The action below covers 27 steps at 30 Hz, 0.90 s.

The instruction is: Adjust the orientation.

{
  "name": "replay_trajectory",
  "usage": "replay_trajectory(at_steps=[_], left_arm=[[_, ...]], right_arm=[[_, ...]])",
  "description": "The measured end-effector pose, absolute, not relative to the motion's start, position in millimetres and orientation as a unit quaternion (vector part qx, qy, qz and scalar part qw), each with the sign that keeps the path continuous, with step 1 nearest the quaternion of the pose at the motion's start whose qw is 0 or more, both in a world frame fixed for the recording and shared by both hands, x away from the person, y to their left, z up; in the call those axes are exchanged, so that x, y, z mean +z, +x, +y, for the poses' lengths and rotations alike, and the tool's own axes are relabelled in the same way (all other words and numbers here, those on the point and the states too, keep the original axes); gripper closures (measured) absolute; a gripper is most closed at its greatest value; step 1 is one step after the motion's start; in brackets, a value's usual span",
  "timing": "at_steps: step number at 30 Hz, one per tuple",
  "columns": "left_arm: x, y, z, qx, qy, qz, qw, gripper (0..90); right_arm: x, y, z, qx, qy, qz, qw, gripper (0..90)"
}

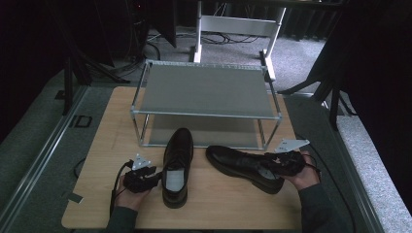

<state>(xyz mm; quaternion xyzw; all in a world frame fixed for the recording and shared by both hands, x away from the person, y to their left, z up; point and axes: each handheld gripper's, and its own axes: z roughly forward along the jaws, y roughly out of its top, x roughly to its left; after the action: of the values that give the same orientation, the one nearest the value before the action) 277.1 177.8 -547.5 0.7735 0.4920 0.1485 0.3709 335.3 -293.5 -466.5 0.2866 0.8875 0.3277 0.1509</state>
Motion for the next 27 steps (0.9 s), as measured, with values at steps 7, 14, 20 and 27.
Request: replay_trajectory(at_steps=[7, 14, 20, 27], left_arm=[[-547, 283, 179, 0.153, 0.771, 0.494, 0.373, 60.5], [-545, 289, 180, 0.155, 0.767, 0.495, 0.377, 60.7], [-543, 292, 179, 0.148, 0.770, 0.492, 0.379, 63.4], [-543, 299, 180, 0.145, 0.773, 0.491, 0.376, 64.0]], right_arm=[[-461, 345, -293, 0.312, 0.270, 0.899, 0.147, 61.9], [-458, 354, -292, 0.292, 0.255, 0.911, 0.140, 54.6], [-470, 365, -279, 0.281, 0.241, 0.921, 0.124, 67.3], [-470, 358, -277, 0.317, 0.272, 0.898, 0.137, 81.5]])
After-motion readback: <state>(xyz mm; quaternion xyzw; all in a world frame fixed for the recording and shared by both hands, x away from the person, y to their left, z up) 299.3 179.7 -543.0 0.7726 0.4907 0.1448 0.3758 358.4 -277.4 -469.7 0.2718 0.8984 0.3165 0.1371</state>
